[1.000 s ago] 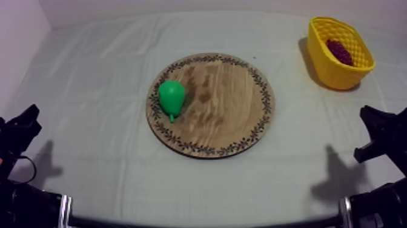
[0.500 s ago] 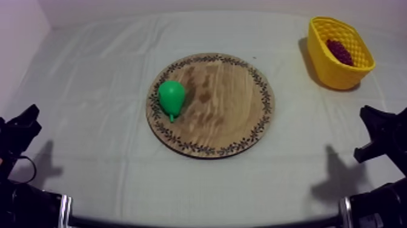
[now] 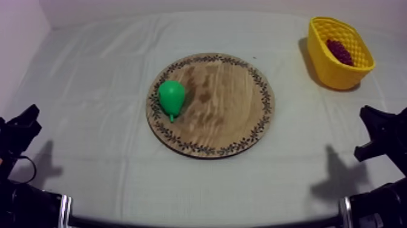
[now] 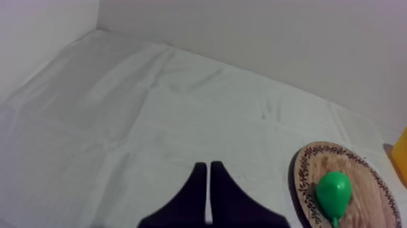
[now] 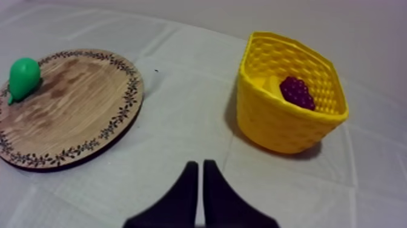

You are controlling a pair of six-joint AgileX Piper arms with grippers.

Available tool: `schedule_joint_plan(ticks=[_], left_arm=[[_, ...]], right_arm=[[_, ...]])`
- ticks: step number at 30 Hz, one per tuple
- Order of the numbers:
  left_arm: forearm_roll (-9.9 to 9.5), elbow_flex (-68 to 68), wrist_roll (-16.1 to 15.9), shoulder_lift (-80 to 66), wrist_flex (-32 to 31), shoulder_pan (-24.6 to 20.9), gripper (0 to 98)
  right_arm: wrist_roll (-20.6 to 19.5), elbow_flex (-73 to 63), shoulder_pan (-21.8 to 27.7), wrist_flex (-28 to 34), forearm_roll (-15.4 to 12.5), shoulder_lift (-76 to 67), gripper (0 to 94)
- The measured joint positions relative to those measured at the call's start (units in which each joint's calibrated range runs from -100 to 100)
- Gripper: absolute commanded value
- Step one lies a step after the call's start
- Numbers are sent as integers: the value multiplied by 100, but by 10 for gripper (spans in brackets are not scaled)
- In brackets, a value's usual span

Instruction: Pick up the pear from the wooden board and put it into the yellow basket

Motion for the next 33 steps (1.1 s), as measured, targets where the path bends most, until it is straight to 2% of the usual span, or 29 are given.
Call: schedule_joint_plan(ticks=[11, 13, 18, 26, 31, 33], left_arm=[[0, 0, 0, 0, 0, 0, 1], [0, 0, 0, 0, 0, 0, 1], [0, 0, 0, 0, 0, 0, 1], [0, 0, 0, 0, 0, 0, 1], [0, 0, 0, 0, 0, 0, 1], [0, 0, 0, 0, 0, 0, 1]], right_arm=[[83, 0, -10, -10, -6, 0, 4], [109, -6, -10, -133, -82, 0, 4], [510, -298, 7, -289, -372, 242, 3], [918, -1711, -58, -301, -704, 1352, 3], [863, -2902, -227, -61, -719, 2368, 3], [762, -3341, -349, -18, -629, 2767, 3]])
